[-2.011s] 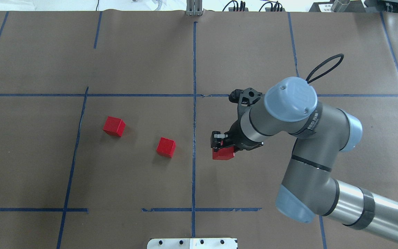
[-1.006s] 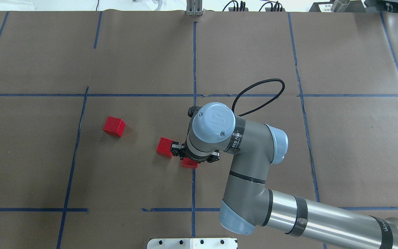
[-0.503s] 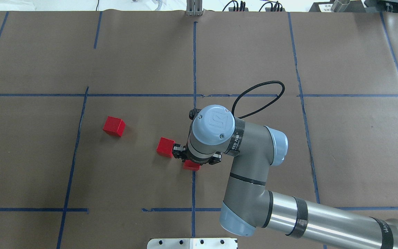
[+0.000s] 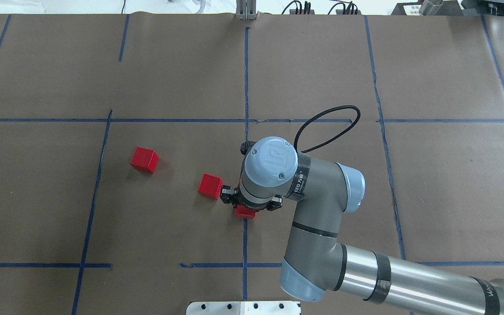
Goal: Form red blocks into L shape at center
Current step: 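Carry the red cube with the right gripper to the table center, then release the cube and withdraw the right gripper while the left arm reaches in, then grasp the red cube nearest the center with the left gripper, then place the held cube against the far side of the centered cube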
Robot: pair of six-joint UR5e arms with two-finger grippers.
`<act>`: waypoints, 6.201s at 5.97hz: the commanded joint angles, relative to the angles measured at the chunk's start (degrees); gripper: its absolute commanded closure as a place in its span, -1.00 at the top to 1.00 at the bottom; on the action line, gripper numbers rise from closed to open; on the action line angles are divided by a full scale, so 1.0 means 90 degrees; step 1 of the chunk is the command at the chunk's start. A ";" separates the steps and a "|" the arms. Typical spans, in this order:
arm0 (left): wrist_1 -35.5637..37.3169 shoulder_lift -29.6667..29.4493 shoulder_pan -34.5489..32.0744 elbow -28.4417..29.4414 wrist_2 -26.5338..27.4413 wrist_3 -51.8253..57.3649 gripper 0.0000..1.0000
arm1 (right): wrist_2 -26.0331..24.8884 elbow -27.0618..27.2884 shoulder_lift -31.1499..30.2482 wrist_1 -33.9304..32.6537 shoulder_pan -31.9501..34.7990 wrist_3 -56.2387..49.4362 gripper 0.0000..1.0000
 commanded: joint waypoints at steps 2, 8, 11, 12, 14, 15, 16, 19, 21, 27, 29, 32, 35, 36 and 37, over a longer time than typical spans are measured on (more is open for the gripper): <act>-0.0089 -0.0010 0.0019 -0.0064 -0.0232 0.0010 1.00 | 0.0041 0.0432 -0.0043 -0.0005 0.0173 -0.0017 1.00; -0.0900 -0.2795 0.3732 -0.0113 -0.0245 -0.3232 1.00 | 0.0276 0.2858 -0.2025 0.0034 0.0517 -0.0232 1.00; -0.0871 -0.4079 0.6484 -0.0026 0.2570 -0.5831 1.00 | 0.0237 0.3043 -0.2368 0.0034 0.0555 -0.0232 1.00; -0.0871 -0.4198 0.6649 0.0091 0.2945 -0.6072 1.00 | 0.0198 0.3063 -0.2446 0.0014 0.0585 -0.0232 1.00; -0.0900 -0.4491 0.7273 0.0538 0.3854 -0.6948 1.00 | 0.0188 0.3141 -0.2602 0.0014 0.0566 -0.0232 1.00; -0.0900 -0.4647 0.7285 0.0657 0.3857 -0.6982 1.00 | 0.0178 0.3132 -0.2641 0.0014 0.0565 -0.0232 1.00; -0.0900 -0.4668 0.7276 0.0678 0.3867 -0.6982 1.00 | 0.0178 0.3131 -0.2642 0.0014 0.0565 -0.0232 1.00; -0.0910 -0.4824 0.7285 0.0941 0.4150 -0.6973 0.97 | 0.0168 0.3122 -0.2642 0.0014 0.0536 -0.0232 1.00; -0.0920 -0.4834 0.7285 0.1068 0.4228 -0.6943 0.86 | 0.0168 0.3112 -0.2642 0.0014 0.0527 -0.0232 1.00; -0.1310 -0.5097 0.6964 0.1341 0.4638 -0.6953 -1.00 | 0.0178 0.3170 -0.2593 0.0024 0.0565 -0.0232 1.00; -0.1272 -0.5720 0.6963 0.1866 0.4629 -0.8351 -1.00 | 0.0246 0.3646 -0.3096 0.0004 0.0818 -0.0232 1.00; -0.1203 -0.6112 0.7167 0.2385 0.4639 -0.8699 -1.00 | 0.0217 0.3727 -0.3276 0.0004 0.0898 -0.0232 1.00; -0.0990 -0.6133 0.7314 0.2300 0.4648 -0.9061 -1.00 | 0.0198 0.3708 -0.3277 0.0004 0.0888 -0.0222 1.00; -0.0969 -0.6114 0.7324 0.2260 0.4658 -0.9062 -1.00 | 0.0188 0.3708 -0.3286 0.0004 0.0888 -0.0222 1.00; -0.0843 -0.6142 0.7324 0.2221 0.4658 -0.9063 -1.00 | 0.0188 0.3717 -0.3296 0.0004 0.0897 -0.0212 1.00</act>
